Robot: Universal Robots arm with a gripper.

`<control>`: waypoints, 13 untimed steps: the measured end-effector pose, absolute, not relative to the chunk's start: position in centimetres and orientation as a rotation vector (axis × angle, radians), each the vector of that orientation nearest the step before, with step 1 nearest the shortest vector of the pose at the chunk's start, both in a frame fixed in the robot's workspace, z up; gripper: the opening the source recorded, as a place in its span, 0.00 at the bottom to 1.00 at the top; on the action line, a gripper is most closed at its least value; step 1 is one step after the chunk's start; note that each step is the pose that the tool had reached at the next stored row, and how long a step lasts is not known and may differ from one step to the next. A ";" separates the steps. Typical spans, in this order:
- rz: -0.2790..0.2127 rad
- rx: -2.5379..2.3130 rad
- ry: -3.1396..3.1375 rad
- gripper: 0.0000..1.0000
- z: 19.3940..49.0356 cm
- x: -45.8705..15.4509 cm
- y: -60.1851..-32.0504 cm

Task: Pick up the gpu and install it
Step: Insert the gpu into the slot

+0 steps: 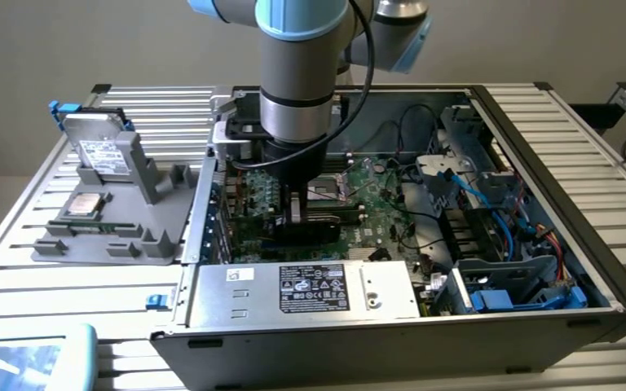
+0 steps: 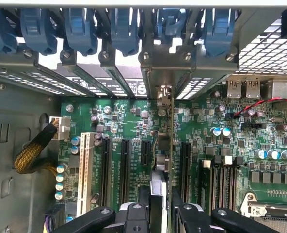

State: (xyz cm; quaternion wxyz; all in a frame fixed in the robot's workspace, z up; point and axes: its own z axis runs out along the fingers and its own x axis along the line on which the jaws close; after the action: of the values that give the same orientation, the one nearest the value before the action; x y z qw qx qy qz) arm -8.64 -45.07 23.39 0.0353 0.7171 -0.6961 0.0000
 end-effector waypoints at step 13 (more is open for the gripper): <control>0.015 2.203 -2.154 0.53 24.4 -9.0 -45.0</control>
State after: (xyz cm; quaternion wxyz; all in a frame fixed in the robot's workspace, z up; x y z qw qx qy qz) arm -8.95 -45.01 24.44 0.0303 0.7147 -0.6988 0.0049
